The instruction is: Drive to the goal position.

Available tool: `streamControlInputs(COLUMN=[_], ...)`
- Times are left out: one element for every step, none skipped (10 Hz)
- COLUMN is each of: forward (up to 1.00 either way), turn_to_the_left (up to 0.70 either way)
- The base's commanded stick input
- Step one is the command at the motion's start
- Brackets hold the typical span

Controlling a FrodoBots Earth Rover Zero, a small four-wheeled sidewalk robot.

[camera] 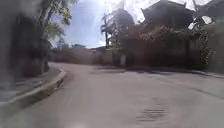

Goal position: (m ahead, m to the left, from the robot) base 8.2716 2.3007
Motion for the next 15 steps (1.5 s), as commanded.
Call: streamControlInputs(forward=[1.0,1.0,1.0,1.0,1.0,1.0,1.0,1.0,1.0,1.0,1.0,1.0,1.0,1.0,1.0], turn_to_the_left=[0.0,0.0,0.0,0.0,0.0,0.0,0.0,0.0,0.0,0.0,0.0,0.0,0.0,0.0,0.0])
